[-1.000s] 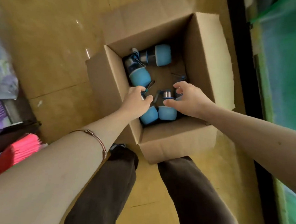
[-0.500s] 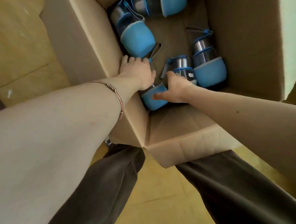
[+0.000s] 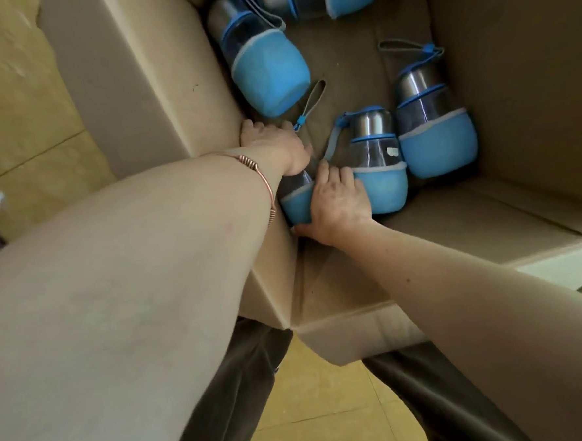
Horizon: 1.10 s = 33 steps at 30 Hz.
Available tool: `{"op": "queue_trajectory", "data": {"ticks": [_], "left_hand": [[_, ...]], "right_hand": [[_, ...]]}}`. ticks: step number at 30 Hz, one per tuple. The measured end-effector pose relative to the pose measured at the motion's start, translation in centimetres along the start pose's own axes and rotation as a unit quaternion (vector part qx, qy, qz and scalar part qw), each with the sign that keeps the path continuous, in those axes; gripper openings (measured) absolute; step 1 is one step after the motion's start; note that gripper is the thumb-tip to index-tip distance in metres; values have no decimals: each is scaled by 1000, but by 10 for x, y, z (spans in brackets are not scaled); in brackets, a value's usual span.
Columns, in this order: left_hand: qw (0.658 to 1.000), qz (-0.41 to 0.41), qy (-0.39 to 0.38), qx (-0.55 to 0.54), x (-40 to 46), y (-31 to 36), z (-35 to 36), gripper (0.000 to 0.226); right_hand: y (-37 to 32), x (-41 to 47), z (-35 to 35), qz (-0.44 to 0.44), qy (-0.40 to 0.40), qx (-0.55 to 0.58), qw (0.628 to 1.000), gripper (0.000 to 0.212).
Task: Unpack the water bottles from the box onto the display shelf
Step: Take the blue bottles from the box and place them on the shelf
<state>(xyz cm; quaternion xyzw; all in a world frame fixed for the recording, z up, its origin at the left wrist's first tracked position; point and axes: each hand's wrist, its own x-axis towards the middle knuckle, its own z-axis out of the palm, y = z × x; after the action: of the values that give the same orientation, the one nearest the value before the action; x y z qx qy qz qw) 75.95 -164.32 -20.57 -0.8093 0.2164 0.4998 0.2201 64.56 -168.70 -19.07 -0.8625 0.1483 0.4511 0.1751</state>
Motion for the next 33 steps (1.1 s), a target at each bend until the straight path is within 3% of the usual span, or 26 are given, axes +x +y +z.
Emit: {"op": "queue_trajectory", "data": {"ticks": [7,12,16,19,22,24,26,29,33], "left_hand": [[996,51,-46,-60,-14,-4,-12,88],[978,71,-99,-169,-19,-10,-21,88],[901,63,-131,-408,-37,-17,-21,78],[849,45,-50,-524,-68,-14,-21,70],[764,2,32,-645,-112,-13,-28,60],[728,-35,66,-681,-142,-15,-39,58],[715,-44,85,-693,-176,-19,-58,58],[722,-14,105,-684,-226,-30,-89,62],[707,32,111,-698,-295,-40,-126,78]], "right_hand": [[-1,-16,8,37,21,42,998,109],[2,-24,2,54,2,114,992,107],[5,-41,-10,61,6,175,983,112],[10,-68,-33,60,16,272,960,107],[13,-100,-64,29,30,267,963,105],[12,-122,-87,14,40,280,959,106],[10,-147,-111,-4,42,308,950,110],[11,-191,-148,-9,25,362,932,114],[16,-253,-195,-8,31,411,911,114]]}}
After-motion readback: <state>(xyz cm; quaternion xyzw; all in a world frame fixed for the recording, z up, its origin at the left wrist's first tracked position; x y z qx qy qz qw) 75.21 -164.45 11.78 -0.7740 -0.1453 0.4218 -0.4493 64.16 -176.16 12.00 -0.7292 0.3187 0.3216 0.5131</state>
